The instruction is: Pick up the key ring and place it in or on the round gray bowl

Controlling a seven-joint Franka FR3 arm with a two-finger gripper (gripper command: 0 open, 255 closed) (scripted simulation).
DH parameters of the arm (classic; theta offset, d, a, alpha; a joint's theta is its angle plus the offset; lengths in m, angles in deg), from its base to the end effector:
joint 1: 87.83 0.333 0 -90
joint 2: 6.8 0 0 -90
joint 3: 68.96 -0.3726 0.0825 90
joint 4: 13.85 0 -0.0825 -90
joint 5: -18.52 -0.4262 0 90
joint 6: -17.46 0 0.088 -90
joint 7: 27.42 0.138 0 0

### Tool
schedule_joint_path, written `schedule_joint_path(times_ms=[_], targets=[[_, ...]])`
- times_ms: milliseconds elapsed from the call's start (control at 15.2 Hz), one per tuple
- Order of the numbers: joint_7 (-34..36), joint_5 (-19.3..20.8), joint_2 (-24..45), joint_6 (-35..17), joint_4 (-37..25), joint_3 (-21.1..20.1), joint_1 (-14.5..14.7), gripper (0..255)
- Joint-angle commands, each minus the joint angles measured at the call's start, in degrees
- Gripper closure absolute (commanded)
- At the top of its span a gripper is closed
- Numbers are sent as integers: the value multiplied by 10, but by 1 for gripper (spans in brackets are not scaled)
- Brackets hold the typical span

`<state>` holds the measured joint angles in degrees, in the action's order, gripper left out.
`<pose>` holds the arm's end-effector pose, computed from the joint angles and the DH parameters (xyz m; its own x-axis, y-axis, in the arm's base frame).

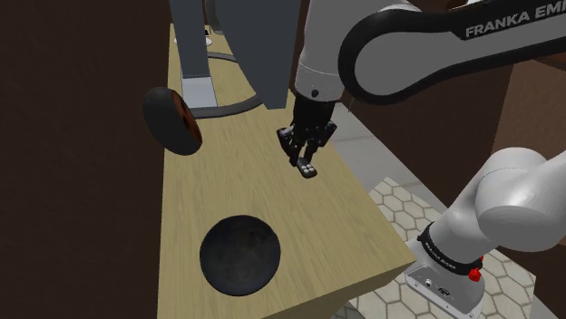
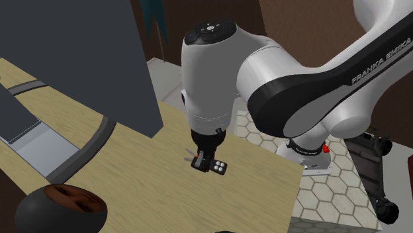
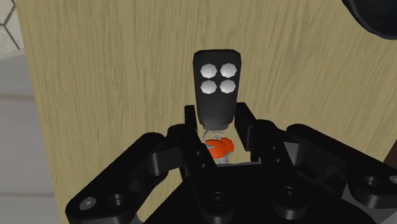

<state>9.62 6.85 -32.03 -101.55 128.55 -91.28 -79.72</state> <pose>0.3616 0.2332 0.4339 0.9696 -0.2447 -0.0018 -0.2446 -0.9694 -0.0190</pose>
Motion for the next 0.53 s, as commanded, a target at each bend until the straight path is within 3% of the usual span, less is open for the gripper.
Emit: schedule_joint_path(times_ms=[0, 264, 462], targets=[[0, 2, -4, 17, -13, 2, -1, 255], [0, 3, -12, 44, -32, 7, -1, 255], [45, -7, -1, 47, -50, -27, 14, 255]])
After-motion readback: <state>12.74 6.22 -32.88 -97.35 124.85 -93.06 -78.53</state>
